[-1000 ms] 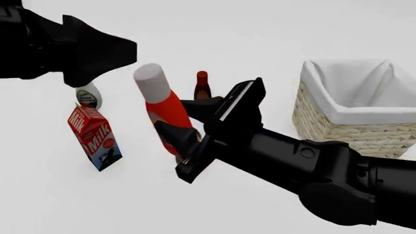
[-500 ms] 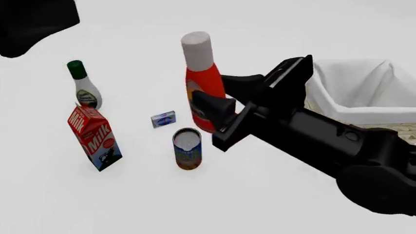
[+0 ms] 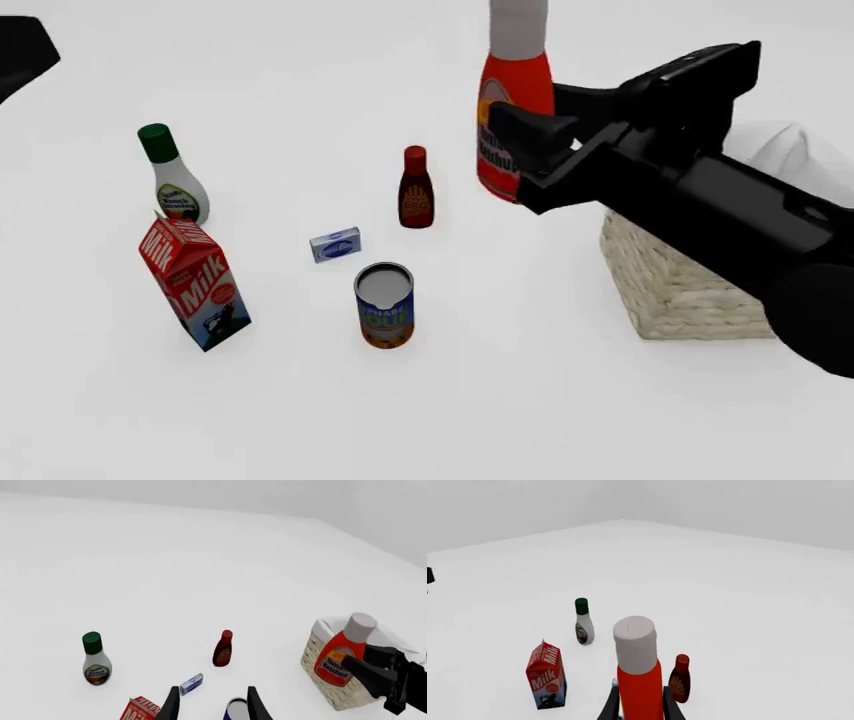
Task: Pick the ketchup and place it in the basket.
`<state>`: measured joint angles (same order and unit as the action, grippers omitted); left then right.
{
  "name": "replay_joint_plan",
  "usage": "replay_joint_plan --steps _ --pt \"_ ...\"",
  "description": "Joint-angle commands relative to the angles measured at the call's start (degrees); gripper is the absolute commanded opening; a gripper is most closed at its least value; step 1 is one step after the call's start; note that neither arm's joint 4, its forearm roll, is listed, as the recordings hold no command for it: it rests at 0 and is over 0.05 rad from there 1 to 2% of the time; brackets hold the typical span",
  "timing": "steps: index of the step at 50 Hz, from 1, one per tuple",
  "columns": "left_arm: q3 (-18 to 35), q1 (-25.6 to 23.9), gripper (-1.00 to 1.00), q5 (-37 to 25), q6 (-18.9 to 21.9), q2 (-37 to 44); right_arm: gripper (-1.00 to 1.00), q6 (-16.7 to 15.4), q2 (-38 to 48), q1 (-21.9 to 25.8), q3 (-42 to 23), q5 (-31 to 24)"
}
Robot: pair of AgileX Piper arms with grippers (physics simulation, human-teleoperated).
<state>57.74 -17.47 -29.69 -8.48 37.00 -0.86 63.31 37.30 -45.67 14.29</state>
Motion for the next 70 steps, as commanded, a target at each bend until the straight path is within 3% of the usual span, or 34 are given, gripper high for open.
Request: replay_joint_plan --steps 1,13,20,34,41,70 --pt "-6.2 6.8 1.0 4.8 0.0 -4.0 -1.0 1.5 0.0 -6.6 -1.5 -0.8" --pt "-10.6 10.1 1.0 8.8 1.4 -6.4 -1.0 2.5 -1.1 -11.6 -0.9 -0.5" --pt "-12.9 11.1 1.0 11.3 1.4 -6.2 -1.0 3.7 -1.1 -17.1 -0.8 0.7" --pt "-13.5 11.1 1.0 13.2 1.8 -5.0 -1.0 4.5 -1.2 -25.0 1.3 3.4" --pt "-13.7 10.6 1.0 13.5 2.8 -4.9 -1.0 3.4 -1.0 -27.8 2.8 4.9" --pt "-14.8 10.7 1.0 14.6 2.6 -4.2 -1.0 5.5 -0.5 -38.8 5.8 9.2"
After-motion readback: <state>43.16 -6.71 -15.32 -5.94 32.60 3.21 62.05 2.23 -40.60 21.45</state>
